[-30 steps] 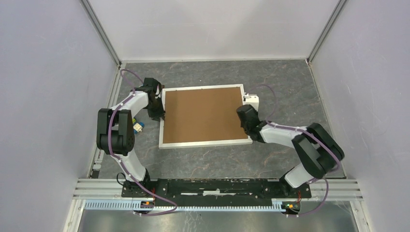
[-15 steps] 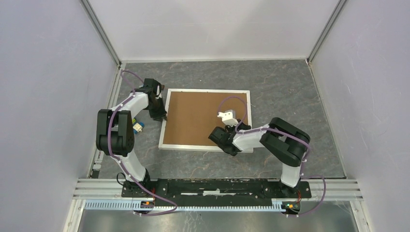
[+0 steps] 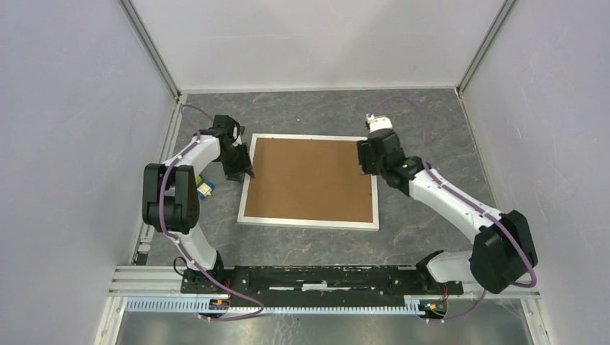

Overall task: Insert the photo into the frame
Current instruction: Install the photo frame at the center of the board.

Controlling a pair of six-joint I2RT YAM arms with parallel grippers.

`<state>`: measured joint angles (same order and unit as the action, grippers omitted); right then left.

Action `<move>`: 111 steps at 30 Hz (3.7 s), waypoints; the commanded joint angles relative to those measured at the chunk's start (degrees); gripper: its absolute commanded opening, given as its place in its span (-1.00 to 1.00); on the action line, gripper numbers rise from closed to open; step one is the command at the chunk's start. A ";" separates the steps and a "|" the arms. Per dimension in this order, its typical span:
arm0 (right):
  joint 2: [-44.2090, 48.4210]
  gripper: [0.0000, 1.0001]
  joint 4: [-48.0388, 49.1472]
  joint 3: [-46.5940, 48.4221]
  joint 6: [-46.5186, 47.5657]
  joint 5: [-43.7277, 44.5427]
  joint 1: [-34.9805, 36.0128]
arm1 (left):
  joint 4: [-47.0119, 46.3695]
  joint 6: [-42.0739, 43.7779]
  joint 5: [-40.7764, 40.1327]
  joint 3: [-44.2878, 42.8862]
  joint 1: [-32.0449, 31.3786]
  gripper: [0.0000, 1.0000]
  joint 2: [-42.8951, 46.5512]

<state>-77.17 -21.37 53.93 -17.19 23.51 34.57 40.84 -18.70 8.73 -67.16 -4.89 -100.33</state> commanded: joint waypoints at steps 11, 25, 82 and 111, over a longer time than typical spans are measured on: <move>-16.95 -0.22 18.79 0.81 -1.59 -53.37 -30.16 | -0.25 2.00 -2.24 -1.40 1.26 -0.05 -0.82; -26.08 -0.33 20.93 5.09 -1.11 -53.50 -33.91 | -0.34 1.91 -1.50 -0.97 1.22 -0.19 -1.63; -47.97 -0.39 -8.03 25.42 9.89 -12.64 -14.18 | 0.44 3.05 2.69 -1.93 1.19 -0.26 -5.13; -22.16 -0.15 -2.95 19.49 6.49 -15.31 -9.33 | -1.63 0.25 0.36 2.41 -1.91 0.31 10.72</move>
<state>-113.30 -35.92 85.78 -9.10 28.29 31.11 40.49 -18.04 9.13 -65.71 -4.49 -98.67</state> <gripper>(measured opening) 0.394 0.593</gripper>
